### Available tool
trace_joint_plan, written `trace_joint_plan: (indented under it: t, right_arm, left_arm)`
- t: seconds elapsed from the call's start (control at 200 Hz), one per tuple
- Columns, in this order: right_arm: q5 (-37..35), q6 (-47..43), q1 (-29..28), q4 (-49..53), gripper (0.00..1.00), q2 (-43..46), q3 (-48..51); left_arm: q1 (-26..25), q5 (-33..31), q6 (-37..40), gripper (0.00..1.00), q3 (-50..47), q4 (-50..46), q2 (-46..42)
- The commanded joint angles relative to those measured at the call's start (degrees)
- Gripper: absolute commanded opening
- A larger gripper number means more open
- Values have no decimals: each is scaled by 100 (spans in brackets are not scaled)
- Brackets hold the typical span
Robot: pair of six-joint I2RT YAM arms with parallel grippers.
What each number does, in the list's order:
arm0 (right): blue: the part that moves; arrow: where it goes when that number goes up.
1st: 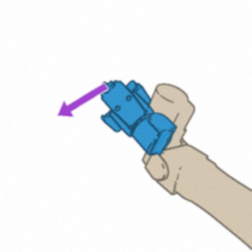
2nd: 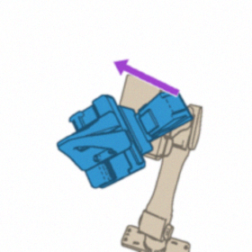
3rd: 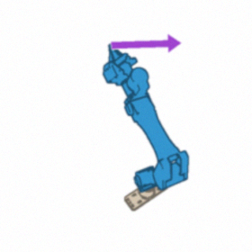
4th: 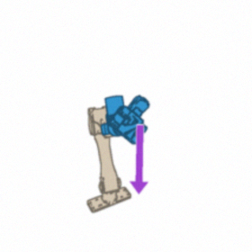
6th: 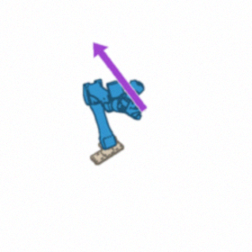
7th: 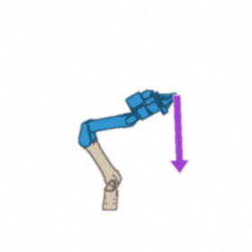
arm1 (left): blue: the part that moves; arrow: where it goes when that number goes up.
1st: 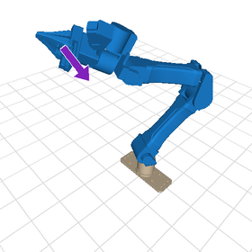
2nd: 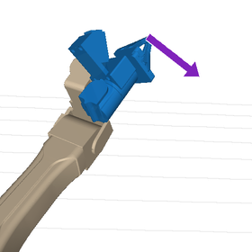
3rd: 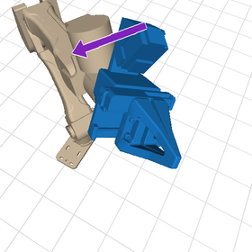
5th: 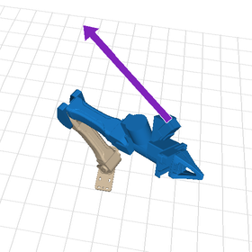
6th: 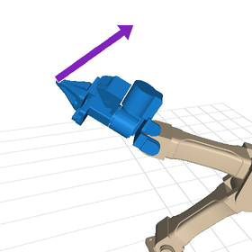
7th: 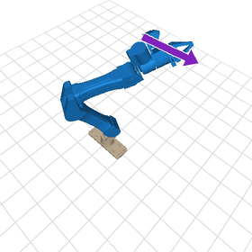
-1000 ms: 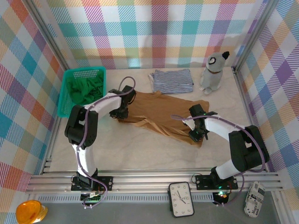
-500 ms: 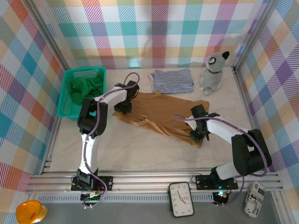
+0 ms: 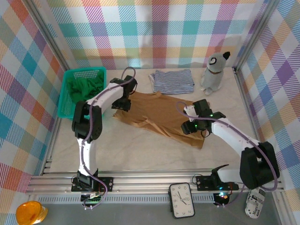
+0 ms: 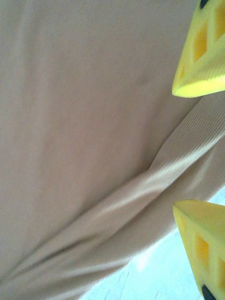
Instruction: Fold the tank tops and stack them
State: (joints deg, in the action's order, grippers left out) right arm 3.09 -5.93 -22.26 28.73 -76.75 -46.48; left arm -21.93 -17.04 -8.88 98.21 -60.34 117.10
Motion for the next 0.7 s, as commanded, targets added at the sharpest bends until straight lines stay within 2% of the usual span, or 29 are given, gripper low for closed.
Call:
trace_joint_plan:
  t: [0.0,0.105,0.25,0.435,0.595,0.695]
  right_arm:
    - [622,752,-300,-694,59,-529,-64]
    - [657,621,-507,-482,58,-1058,-408]
    - [677,687,-727,-66,58,-1557,-745]
    - [622,403,-892,876,58,-2105,-1279]
    - [200,-97,-938,1223,59,-2142,-1114]
    - [314,-317,-956,1331,59,-2132,-1030]
  left_arm:
    - [40,552,-111,44,153,-50,-5]
    - [40,885,-54,42,113,416,440]
    - [41,874,-4,38,37,611,768]
    - [41,932,14,38,-483,560,756]
    - [40,844,-58,37,-1174,549,471]
    - [40,825,-125,37,-1552,453,228]
